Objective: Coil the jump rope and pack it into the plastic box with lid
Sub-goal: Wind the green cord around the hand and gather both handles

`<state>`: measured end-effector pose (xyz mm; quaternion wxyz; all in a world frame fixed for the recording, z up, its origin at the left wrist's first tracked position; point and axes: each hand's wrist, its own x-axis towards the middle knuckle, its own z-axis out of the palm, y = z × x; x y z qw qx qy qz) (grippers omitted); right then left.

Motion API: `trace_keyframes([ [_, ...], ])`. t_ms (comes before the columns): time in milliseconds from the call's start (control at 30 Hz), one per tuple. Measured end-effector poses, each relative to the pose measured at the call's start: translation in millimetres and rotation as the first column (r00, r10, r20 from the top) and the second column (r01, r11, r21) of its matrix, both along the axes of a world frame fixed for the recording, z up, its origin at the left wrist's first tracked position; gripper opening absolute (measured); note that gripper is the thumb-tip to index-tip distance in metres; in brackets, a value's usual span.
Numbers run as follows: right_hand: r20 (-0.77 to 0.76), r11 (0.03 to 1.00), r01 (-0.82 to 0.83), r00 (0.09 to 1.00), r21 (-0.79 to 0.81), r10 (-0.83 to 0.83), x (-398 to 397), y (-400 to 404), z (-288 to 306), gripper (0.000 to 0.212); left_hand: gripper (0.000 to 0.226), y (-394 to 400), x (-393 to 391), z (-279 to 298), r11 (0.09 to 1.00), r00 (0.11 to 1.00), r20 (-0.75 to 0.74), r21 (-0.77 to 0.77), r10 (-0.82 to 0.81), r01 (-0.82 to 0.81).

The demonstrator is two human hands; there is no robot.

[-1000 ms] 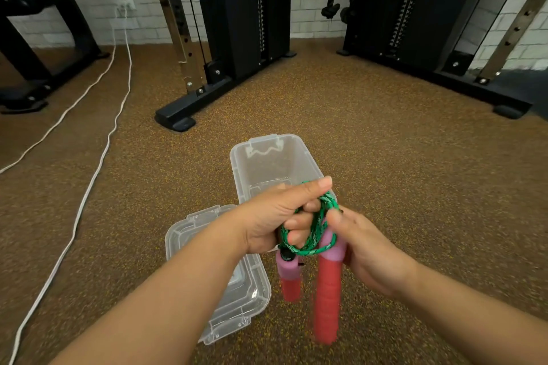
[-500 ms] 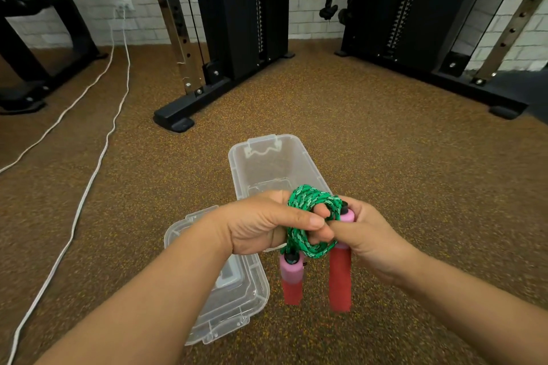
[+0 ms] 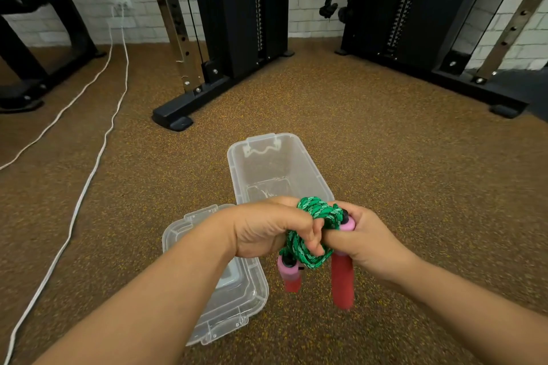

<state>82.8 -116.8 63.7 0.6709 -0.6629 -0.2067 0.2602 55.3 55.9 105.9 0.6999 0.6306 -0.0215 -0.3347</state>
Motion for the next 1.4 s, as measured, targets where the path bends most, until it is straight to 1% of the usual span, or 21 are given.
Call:
trace_keyframes([
  [67, -0.008, 0.996, 0.075, 0.997, 0.039, -0.075, 1, 2, 0, 0.035, 0.018, 4, 2, -1, 0.998, 0.998, 0.015, 0.015, 0.06, -0.06],
  [167, 0.015, 0.979, 0.194, 0.981, 0.056, -0.195, 4, 5, -2, 0.034, 0.023, 13, 7, -5, 0.973, 0.979, 0.123, 0.141, 0.164, -0.181],
  [267, 0.003, 0.974, 0.217, 0.976, 0.058, -0.217, 5, 7, -6, 0.033, 0.024, 13, 7, -5, 0.949, 0.964, 0.158, 0.202, 0.214, -0.244],
  [333, -0.005, 0.975, 0.217, 0.976, 0.052, -0.217, 7, 5, -10, 0.033, 0.021, 8, 8, 0, 0.933, 0.954, 0.209, 0.246, 0.213, -0.262],
  [433, -0.055, 0.983, 0.141, 0.989, 0.116, -0.136, 11, -1, -13, 0.039, 0.016, 4, 11, 8, 0.897, 0.932, 0.308, 0.331, 0.19, -0.292],
  [533, -0.116, 0.987, -0.024, 0.992, 0.159, 0.043, 9, -3, -16, 0.043, 0.013, 3, 14, 17, 0.883, 0.912, 0.368, 0.349, 0.18, -0.315],
  [633, -0.108, 0.985, -0.145, 0.982, 0.092, 0.154, 6, 0, -20, 0.041, 0.014, 0, 16, 24, 0.894, 0.907, 0.382, 0.323, 0.178, -0.312],
  [700, -0.092, 0.989, -0.147, 0.984, 0.035, 0.15, 4, 3, -26, 0.044, 0.016, 0, 18, 26, 0.891, 0.903, 0.362, 0.295, 0.231, -0.346],
  [800, -0.103, 0.998, -0.048, 0.994, -0.038, 0.044, 3, 8, -37, 0.037, 0.018, 7, 21, 24, 0.873, 0.887, 0.332, 0.261, 0.32, -0.412],
  [900, -0.129, 0.989, -0.13, 0.984, -0.072, 0.12, 4, 9, -36, 0.031, 0.015, 13, 20, 23, 0.861, 0.882, 0.311, 0.258, 0.355, -0.438],
  [933, -0.126, 0.982, -0.167, 0.98, -0.089, 0.155, 6, 7, -34, 0.036, 0.016, 14, 20, 24, 0.862, 0.881, 0.303, 0.252, 0.362, -0.441],
  [967, -0.121, 0.977, -0.183, 0.978, -0.106, 0.17, 9, 3, -33, 0.046, 0.017, 16, 21, 26, 0.861, 0.88, 0.3, 0.248, 0.368, -0.444],
  [1033, -0.122, 0.989, -0.111, 0.988, -0.099, 0.098, 20, -9, -35, 0.073, 0.018, 22, 23, 32, 0.858, 0.872, 0.304, 0.232, 0.383, -0.458],
  [1100, -0.112, 0.995, 0.091, 0.989, -0.045, -0.095, 37, -23, -39, 0.081, 0.016, 29, 25, 38, 0.859, 0.86, 0.315, 0.196, 0.402, -0.474],
  [1133, -0.112, 0.975, 0.218, 0.969, -0.034, -0.22, 48, -29, -44, 0.076, 0.015, 32, 25, 40, 0.857, 0.851, 0.324, 0.18, 0.412, -0.483],
  [1167, -0.117, 0.94, 0.339, 0.932, -0.047, -0.342, 59, -32, -48, 0.065, 0.015, 34, 25, 41, 0.853, 0.843, 0.334, 0.17, 0.421, -0.494],
  [1200, -0.104, 0.899, 0.425, 0.895, -0.101, -0.435, 69, -31, -53, 0.048, 0.016, 36, 26, 41, 0.847, 0.835, 0.344, 0.165, 0.43, -0.505],
  [1233, -0.081, 0.87, 0.46, 0.874, -0.18, -0.479, 80, -29, -60, 0.033, 0.018, 37, 27, 40, 0.84, 0.826, 0.35, 0.163, 0.441, -0.518],
  [1267, -0.063, 0.86, 0.44, 0.881, -0.259, -0.47, 87, -23, -65, 0.027, 0.02, 37, 27, 40, 0.833, 0.818, 0.351, 0.157, 0.456, -0.531],
  [1333, -0.05, 0.854, 0.364, 0.911, -0.373, -0.41, 98, -9, -72, 0.029, 0.018, 37, 28, 39, 0.824, 0.807, 0.349, 0.142, 0.476, -0.548],
  [1400, -0.052, 0.853, 0.311, 0.93, -0.419, -0.365, 101, 6, -74, 0.03, 0.013, 38, 27, 37, 0.816, 0.799, 0.349, 0.14, 0.49, -0.561],
])
